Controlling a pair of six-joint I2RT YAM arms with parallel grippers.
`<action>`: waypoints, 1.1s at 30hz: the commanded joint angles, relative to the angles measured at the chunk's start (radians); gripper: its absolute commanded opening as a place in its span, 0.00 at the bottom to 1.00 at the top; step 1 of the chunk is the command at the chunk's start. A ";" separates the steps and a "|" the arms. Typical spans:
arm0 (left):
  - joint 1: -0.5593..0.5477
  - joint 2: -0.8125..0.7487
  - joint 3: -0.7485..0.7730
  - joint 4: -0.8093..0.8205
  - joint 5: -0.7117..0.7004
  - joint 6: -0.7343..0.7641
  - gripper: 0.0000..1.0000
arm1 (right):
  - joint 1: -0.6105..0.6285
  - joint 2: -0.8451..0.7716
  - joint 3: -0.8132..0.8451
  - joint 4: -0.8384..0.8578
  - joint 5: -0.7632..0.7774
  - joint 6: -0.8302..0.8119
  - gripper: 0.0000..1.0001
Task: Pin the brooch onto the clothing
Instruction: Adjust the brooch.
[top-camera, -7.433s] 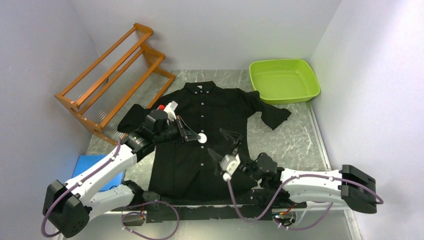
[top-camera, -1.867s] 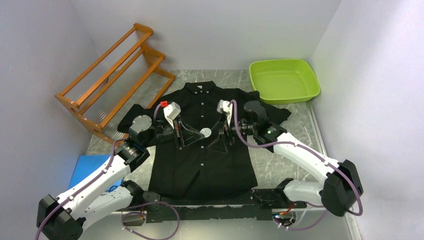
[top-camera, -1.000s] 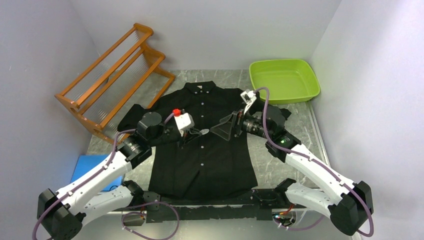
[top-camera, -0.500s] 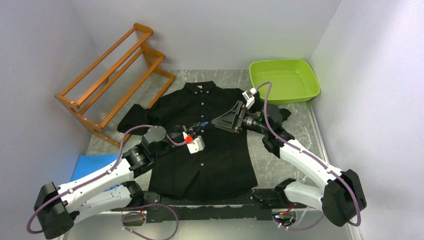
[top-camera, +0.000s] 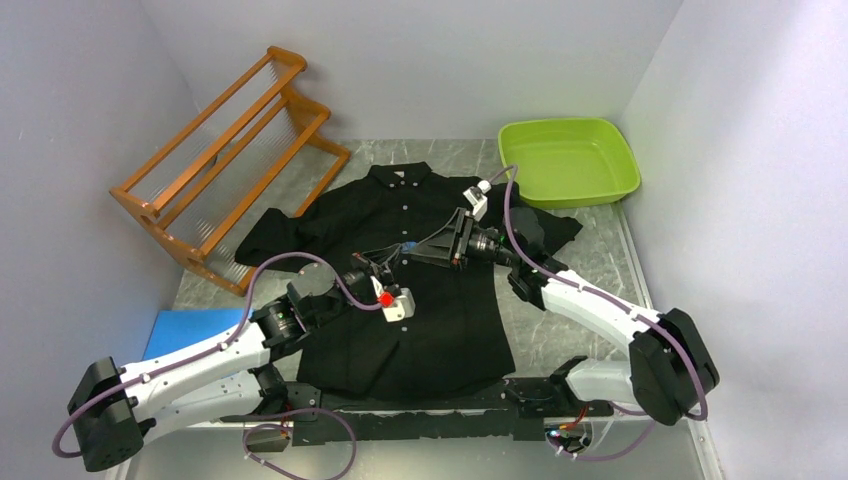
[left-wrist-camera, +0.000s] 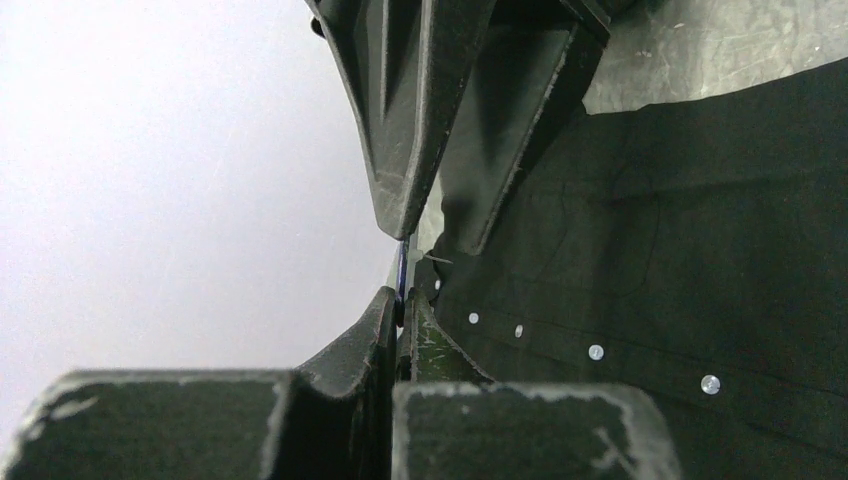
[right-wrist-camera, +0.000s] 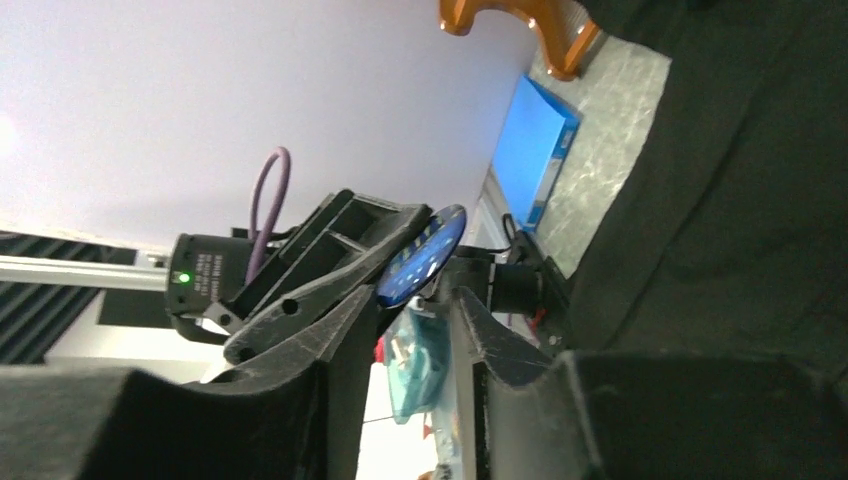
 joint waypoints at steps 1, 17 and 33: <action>-0.013 -0.011 -0.007 0.044 -0.014 0.040 0.03 | 0.001 0.026 0.028 0.148 -0.030 0.075 0.35; -0.027 0.016 -0.006 0.002 -0.060 0.073 0.03 | 0.002 0.056 0.072 0.083 -0.104 0.017 0.42; -0.027 -0.041 0.066 -0.129 -0.045 -0.109 0.03 | 0.002 -0.047 0.121 -0.091 -0.072 -0.138 0.62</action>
